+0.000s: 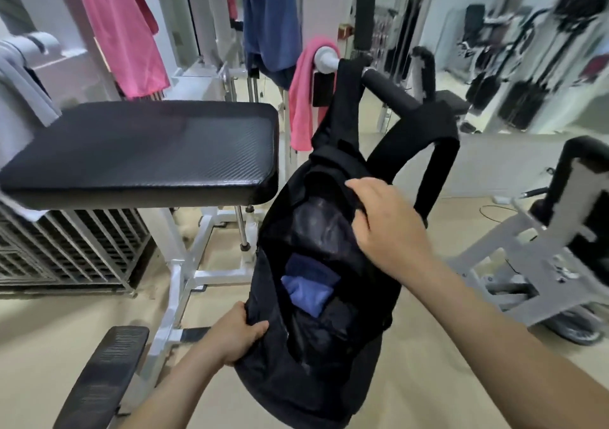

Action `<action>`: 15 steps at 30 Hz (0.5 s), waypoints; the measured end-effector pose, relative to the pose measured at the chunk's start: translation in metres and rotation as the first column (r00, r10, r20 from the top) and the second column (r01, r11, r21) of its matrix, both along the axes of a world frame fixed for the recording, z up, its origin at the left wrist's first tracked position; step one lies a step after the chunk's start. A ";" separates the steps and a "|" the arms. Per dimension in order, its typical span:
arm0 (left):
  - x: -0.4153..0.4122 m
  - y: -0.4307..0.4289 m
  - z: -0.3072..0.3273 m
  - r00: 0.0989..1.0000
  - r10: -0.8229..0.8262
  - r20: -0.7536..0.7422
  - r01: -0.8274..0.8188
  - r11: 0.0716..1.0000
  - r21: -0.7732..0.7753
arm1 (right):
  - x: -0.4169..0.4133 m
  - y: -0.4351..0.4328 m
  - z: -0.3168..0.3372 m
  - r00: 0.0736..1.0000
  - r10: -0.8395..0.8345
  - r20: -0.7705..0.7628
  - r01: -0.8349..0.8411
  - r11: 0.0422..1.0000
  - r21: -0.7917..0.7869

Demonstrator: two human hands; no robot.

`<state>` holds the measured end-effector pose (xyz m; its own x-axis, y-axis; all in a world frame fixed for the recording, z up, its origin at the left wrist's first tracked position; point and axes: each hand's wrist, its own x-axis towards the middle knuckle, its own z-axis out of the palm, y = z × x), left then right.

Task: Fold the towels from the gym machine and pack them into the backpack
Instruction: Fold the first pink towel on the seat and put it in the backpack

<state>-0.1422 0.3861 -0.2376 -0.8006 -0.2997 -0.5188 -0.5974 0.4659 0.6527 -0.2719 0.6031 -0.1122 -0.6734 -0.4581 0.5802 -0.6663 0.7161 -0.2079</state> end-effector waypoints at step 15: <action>-0.087 0.096 0.076 0.894 -0.060 -0.444 -0.083 0.951 -0.297 | -0.079 0.092 0.050 0.939 0.309 -0.152 -0.331 0.690 -0.643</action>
<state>-0.2292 0.4825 -0.1615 -0.9191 -0.3939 0.0056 -0.2859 0.6767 0.6785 -0.3507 0.6953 -0.0622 -0.5348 -0.1447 0.8325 -0.8434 0.1528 -0.5152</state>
